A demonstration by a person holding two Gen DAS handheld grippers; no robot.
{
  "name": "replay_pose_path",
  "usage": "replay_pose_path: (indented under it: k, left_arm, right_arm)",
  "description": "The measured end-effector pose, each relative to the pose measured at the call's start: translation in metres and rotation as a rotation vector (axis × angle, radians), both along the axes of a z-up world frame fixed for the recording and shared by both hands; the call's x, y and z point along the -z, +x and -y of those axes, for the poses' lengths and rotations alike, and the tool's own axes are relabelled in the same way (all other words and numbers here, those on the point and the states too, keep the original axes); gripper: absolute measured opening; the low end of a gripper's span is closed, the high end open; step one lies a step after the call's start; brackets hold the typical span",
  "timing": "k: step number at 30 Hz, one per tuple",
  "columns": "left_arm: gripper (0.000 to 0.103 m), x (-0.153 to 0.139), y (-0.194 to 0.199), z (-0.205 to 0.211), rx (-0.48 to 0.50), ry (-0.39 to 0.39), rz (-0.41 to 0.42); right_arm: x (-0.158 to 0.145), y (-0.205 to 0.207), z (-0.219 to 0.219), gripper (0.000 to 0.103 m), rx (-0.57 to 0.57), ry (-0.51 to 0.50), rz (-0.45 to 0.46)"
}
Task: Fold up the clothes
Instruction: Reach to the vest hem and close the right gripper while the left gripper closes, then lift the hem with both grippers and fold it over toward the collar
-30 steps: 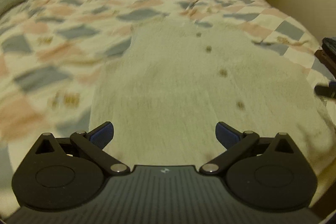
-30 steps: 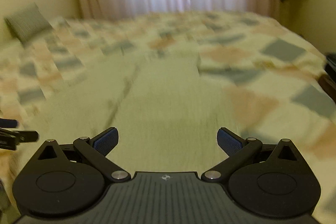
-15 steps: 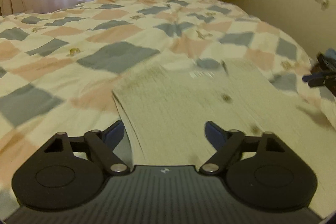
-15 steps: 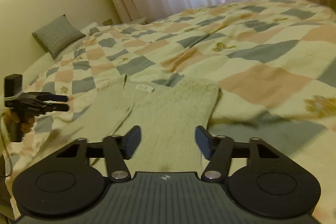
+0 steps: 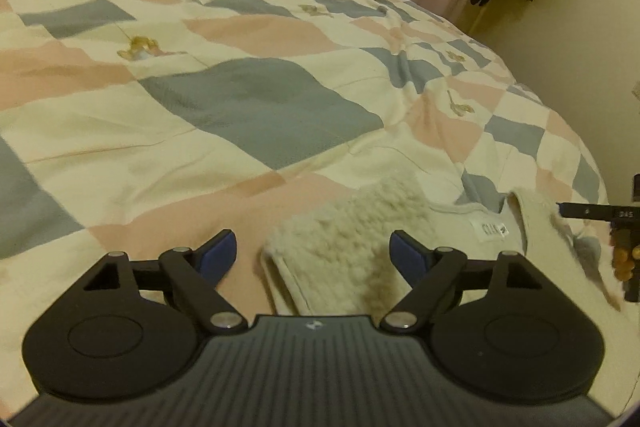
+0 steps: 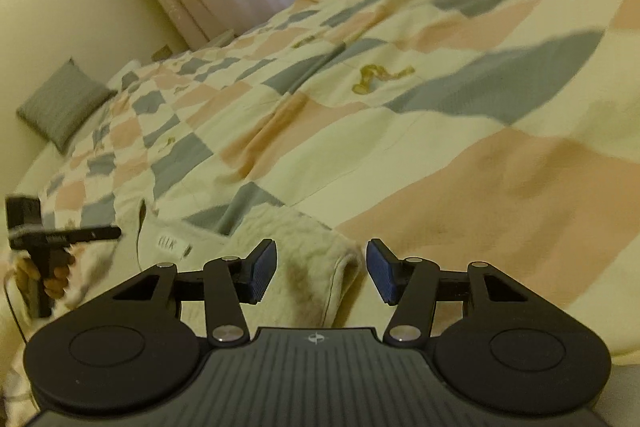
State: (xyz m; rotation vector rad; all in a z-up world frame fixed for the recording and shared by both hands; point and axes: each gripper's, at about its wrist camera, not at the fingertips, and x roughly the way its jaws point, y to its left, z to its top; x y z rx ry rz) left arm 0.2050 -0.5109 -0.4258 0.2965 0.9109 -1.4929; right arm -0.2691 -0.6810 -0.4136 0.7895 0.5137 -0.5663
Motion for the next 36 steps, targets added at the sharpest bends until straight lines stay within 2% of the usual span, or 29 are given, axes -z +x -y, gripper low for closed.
replay_pose_path:
  k: [3, 4, 5, 6, 7, 8, 13, 18, 21, 24, 26, 27, 28, 30, 32, 34, 35, 36]
  left_arm:
    - [0.081, 0.009, 0.006, 0.010, 0.000, -0.004, -0.027]
    - [0.074, 0.012, 0.008, 0.011, -0.005, -0.010, -0.047]
    - [0.064, 0.012, 0.009, 0.012, -0.003, -0.020, -0.063]
    - [0.035, 0.010, 0.008, 0.009, 0.006, -0.034, -0.077]
    - [0.017, 0.007, 0.008, 0.007, 0.014, -0.049, -0.091]
    - [0.012, 0.005, 0.007, 0.005, 0.023, -0.063, -0.104]
    - [0.012, -0.046, -0.008, -0.046, 0.096, -0.136, -0.045]
    - [0.012, -0.108, -0.041, -0.145, 0.151, -0.220, -0.006]
    - [0.012, -0.122, -0.071, -0.210, 0.188, -0.233, 0.034]
    - [0.017, -0.119, -0.111, -0.277, 0.231, -0.219, 0.101]
    - [0.023, -0.103, -0.144, -0.315, 0.254, -0.172, 0.207]
    - [0.030, -0.094, -0.160, -0.334, 0.265, -0.148, 0.260]
    - [0.037, -0.084, -0.177, -0.350, 0.278, -0.122, 0.323]
    - [0.042, -0.066, -0.206, -0.374, 0.306, -0.080, 0.461]
    - [0.043, -0.053, -0.238, -0.384, 0.360, -0.069, 0.698]
    - [0.051, -0.039, -0.270, -0.393, 0.412, -0.057, 0.935]
    - [0.054, -0.032, -0.281, -0.394, 0.454, -0.077, 1.047]
    - [0.059, -0.025, -0.286, -0.390, 0.483, -0.085, 1.128]
  right_arm:
    - [0.012, 0.006, 0.006, 0.054, -0.002, 0.045, 0.027]
    - [0.015, 0.008, 0.006, 0.045, -0.008, 0.047, 0.035]
    - [0.015, 0.010, 0.004, 0.034, -0.019, 0.045, 0.042]
    - [0.014, 0.011, 0.002, 0.016, -0.033, 0.039, 0.047]
    - [0.010, 0.011, -0.003, 0.016, -0.043, 0.012, 0.050]
    - [0.003, 0.010, -0.009, 0.015, -0.050, -0.027, 0.052]
    - [-0.044, -0.022, -0.081, 0.015, -0.119, -0.182, 0.083]
    - [-0.094, -0.062, -0.168, 0.015, -0.195, -0.329, 0.115]
    - [-0.124, -0.086, -0.220, 0.015, -0.241, -0.418, 0.134]
    - [-0.111, -0.084, -0.267, 0.015, -0.277, -0.554, 0.003]
    - [-0.099, -0.080, -0.297, 0.018, -0.298, -0.648, -0.101]
    - [-0.093, -0.078, -0.312, 0.022, -0.309, -0.695, -0.154]
    - [-0.087, -0.076, -0.328, 0.035, -0.319, -0.742, -0.206]
    - [-0.074, -0.072, -0.358, 0.045, -0.340, -0.834, -0.312]
    - [-0.062, -0.068, -0.388, 0.050, -0.359, -0.926, -0.420]
    - [-0.050, -0.065, -0.419, 0.058, -0.378, -1.016, -0.528]
    - [-0.043, -0.063, -0.434, 0.059, -0.387, -1.061, -0.582]
    - [-0.037, -0.061, -0.449, 0.060, -0.396, -1.106, -0.637]
